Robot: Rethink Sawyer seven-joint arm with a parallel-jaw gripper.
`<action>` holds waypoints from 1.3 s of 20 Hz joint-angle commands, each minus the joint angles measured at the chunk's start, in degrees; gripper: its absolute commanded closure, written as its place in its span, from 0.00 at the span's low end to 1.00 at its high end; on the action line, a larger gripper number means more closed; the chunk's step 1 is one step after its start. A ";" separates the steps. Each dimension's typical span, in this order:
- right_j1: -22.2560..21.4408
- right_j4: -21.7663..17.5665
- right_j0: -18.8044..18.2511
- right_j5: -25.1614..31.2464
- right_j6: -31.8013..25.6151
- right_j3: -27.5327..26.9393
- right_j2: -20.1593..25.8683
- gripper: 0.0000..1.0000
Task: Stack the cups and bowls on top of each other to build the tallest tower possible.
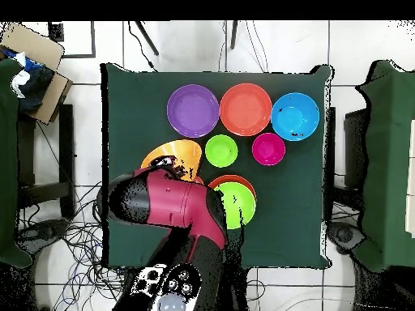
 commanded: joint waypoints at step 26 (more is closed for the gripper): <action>0.49 0.12 2.47 16.79 4.01 -3.96 5.47 1.00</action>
